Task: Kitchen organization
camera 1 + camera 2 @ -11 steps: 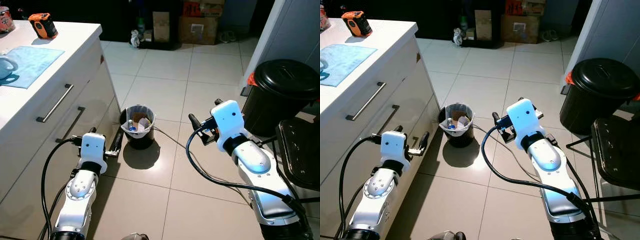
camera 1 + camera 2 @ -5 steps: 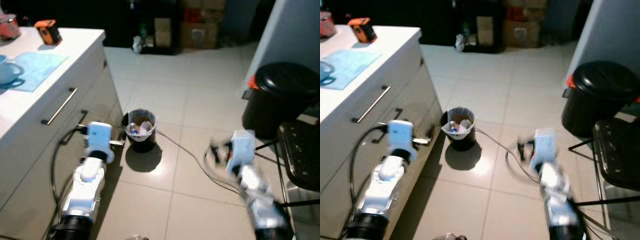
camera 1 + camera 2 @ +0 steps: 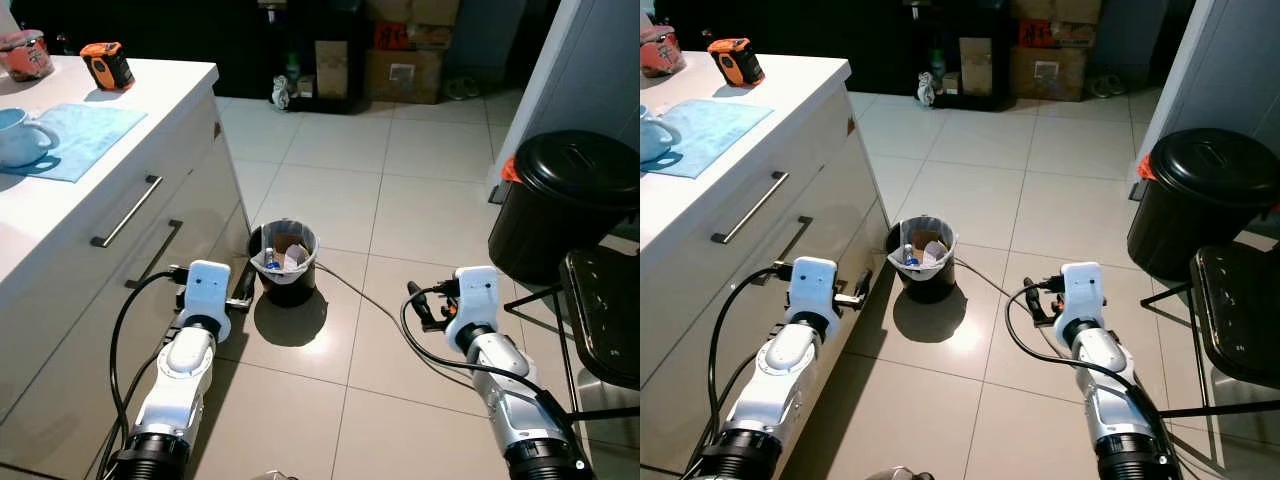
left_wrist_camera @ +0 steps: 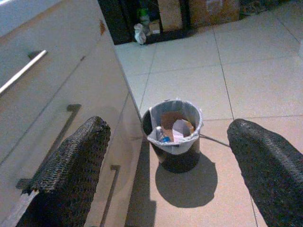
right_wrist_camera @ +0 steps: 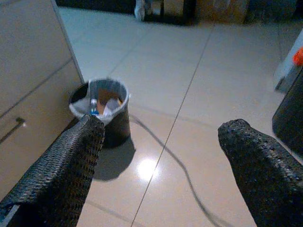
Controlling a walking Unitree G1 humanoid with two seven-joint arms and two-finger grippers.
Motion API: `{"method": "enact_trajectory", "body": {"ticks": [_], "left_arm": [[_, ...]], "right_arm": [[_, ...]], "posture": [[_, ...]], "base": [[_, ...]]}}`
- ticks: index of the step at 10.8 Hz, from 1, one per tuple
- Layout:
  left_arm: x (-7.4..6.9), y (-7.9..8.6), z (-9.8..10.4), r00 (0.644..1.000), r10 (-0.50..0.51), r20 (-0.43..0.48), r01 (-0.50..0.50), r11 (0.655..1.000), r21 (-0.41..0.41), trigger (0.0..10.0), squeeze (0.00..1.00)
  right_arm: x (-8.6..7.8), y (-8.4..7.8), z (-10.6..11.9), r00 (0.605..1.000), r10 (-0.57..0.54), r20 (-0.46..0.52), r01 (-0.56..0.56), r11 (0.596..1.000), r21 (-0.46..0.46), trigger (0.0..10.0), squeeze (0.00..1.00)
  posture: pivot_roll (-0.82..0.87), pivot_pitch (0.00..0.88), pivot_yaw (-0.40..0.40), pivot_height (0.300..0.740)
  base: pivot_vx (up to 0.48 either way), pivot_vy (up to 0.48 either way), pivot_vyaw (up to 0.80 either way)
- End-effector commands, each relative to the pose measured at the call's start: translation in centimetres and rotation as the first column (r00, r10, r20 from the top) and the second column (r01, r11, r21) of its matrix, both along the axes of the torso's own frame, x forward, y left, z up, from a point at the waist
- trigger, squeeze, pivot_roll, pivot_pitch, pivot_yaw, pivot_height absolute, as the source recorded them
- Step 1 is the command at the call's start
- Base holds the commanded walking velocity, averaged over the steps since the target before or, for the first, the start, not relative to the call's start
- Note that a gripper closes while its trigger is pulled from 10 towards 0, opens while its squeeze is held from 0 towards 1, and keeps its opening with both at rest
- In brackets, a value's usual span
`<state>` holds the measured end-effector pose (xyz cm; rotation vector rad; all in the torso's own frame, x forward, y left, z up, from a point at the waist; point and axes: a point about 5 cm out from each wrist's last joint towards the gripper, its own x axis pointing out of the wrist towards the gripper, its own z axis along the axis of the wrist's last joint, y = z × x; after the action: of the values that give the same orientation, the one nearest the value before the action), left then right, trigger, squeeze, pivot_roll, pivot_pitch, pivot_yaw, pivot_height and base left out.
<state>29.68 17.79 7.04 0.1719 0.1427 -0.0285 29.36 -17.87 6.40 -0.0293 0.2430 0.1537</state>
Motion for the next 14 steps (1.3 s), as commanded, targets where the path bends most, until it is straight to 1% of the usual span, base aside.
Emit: {"method": "enact_trajectory", "body": {"ticks": [1,2,3,4,5,6,7,8,9,10,12,13,14], "left_arm": [[-0.2,0.9,0.7,0.999,0.032,0.029,-0.032,0.999,-0.003,10.0,0.00],[-1.6,1.7,1.9,0.994,0.066,0.090,-0.065,0.998,-0.011,10.0,0.00],[-2.6,1.9,2.6,0.991,0.058,0.124,-0.055,0.998,-0.021,10.0,0.00],[-4.4,2.5,2.9,0.990,0.058,0.130,-0.059,0.998,0.002,10.0,0.00],[-5.6,3.1,2.0,0.995,0.062,0.080,-0.066,0.997,0.042,10.0,0.00],[-6.0,3.1,1.3,0.997,0.068,0.036,-0.070,0.996,0.055,10.0,0.00],[-5.7,2.7,1.4,0.998,0.050,0.037,-0.053,0.996,0.076,10.0,0.00],[-4.9,1.8,1.9,0.999,0.015,0.046,-0.019,0.997,0.076,10.0,0.00],[-4.0,0.9,2.2,0.998,0.000,0.058,-0.003,0.998,0.064,10.0,0.00],[-2.9,0.7,2.5,0.997,0.018,0.072,-0.023,0.998,0.063,10.0,0.00],[-1.6,0.8,2.6,0.994,0.077,0.074,-0.080,0.996,0.033,10.0,0.00],[-1.1,1.0,2.6,0.993,0.092,0.073,-0.094,0.995,0.025,10.0,0.00],[-1.0,1.1,2.4,0.994,0.093,0.065,-0.095,0.995,0.026,10.0,0.00]], "right_arm": [[0.1,0.4,0.9,0.998,0.030,0.047,-0.030,1.000,0.003,10.0,0.00],[0.0,0.5,2.1,0.992,-0.002,0.130,0.005,1.000,-0.024,10.0,0.00],[-0.3,0.6,2.6,0.987,-0.001,0.160,0.006,0.999,-0.032,10.0,0.00],[-1.3,0.9,2.8,0.991,0.018,0.131,-0.018,1.000,-0.004,10.0,0.00],[-2.4,1.4,2.0,0.993,0.059,0.100,-0.059,0.998,-0.003,10.0,0.00],[-2.8,1.6,1.2,0.994,0.079,0.073,-0.076,0.996,-0.039,10.0,0.00],[-2.7,1.7,1.3,0.993,0.093,0.067,-0.091,0.995,-0.032,10.0,0.00],[-2.1,1.7,2.3,0.989,0.119,0.089,-0.117,0.993,-0.037,10.0,0.00],[-1.2,1.6,3.2,0.984,0.127,0.124,-0.118,0.990,-0.077,10.0,0.00],[-0.7,1.6,3.5,0.986,0.098,0.137,-0.091,0.995,-0.050,10.0,0.00],[-0.6,2.0,3.4,0.987,0.075,0.140,-0.071,0.997,-0.031,10.0,0.00],[-0.6,2.9,3.3,0.984,0.084,0.158,-0.077,0.996,-0.051,10.0,0.00],[-0.4,3.6,3.3,0.983,0.087,0.162,-0.082,0.996,-0.041,10.0,0.00]], "posture": [[0.03,0.032,0.083,0.740],[0.03,0.038,0.081,0.740],[0.03,0.042,0.080,0.740],[0.05,0.049,0.078,0.740],[0.05,0.049,0.081,0.740],[0.05,0.046,0.078,0.740],[0.05,0.041,0.076,0.740],[0.04,0.036,0.073,0.740],[0.04,0.032,0.071,0.740],[0.03,0.030,0.070,0.740],[0.03,0.028,0.066,0.740],[0.03,0.024,0.061,0.740],[0.03,0.023,0.063,0.740]], "base": [[0.000,0.000,0.00],[0.000,0.000,0.00],[0.000,0.000,0.00],[0.000,0.000,0.00],[0.000,0.000,0.00],[0.000,0.000,0.00],[0.000,0.000,0.00],[0.000,0.000,0.00],[0.000,0.000,0.80],[0.000,0.000,0.80],[0.000,0.000,0.80],[0.000,0.000,0.80],[0.000,0.000,0.80]]}}
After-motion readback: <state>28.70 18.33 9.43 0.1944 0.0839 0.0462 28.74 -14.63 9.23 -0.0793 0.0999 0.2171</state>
